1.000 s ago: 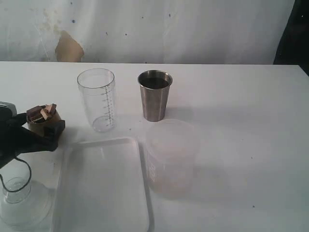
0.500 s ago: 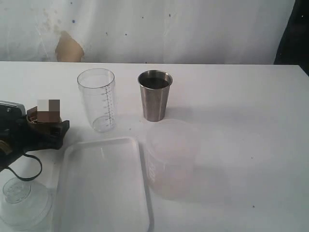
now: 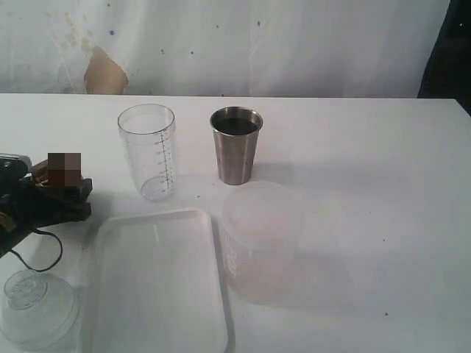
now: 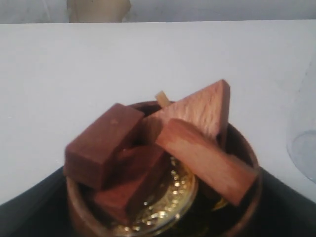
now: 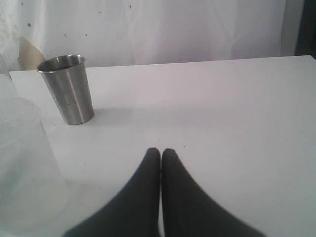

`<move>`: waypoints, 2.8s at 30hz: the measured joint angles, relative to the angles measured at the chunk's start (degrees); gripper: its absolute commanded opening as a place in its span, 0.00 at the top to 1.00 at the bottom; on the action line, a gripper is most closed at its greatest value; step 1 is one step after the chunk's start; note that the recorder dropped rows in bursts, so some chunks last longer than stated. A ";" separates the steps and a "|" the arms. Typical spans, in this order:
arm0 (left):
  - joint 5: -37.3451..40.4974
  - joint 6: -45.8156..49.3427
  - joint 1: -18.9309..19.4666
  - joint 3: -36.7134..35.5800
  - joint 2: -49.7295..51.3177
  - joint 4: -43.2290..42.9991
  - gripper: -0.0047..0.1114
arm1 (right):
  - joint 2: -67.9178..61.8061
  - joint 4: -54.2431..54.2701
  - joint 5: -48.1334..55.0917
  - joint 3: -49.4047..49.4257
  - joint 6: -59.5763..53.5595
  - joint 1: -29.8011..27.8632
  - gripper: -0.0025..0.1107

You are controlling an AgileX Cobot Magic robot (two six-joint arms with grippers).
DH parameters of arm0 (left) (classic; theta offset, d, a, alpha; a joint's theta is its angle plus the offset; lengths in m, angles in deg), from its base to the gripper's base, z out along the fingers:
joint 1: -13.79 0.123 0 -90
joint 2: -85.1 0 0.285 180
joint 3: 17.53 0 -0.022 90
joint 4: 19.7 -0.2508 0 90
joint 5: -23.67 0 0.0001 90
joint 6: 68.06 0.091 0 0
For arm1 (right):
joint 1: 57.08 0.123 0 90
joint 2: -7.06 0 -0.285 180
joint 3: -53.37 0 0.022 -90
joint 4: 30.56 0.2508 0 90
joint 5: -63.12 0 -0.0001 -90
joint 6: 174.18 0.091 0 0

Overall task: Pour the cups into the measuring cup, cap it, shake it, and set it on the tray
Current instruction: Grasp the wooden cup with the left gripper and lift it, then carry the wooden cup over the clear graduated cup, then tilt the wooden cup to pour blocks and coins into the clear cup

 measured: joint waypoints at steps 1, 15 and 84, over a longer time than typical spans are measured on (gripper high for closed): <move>0.40 0.31 0.00 0.00 -0.27 0.00 0.96 | 0.00 0.00 0.00 0.00 0.00 0.00 0.98; 12.29 1.52 0.00 -3.55 -22.44 3.94 0.96 | 0.00 0.00 0.00 0.00 0.00 0.00 0.98; 118.14 -10.60 -33.17 41.69 -14.91 -72.37 0.96 | 0.00 0.00 0.00 0.00 0.00 0.00 0.98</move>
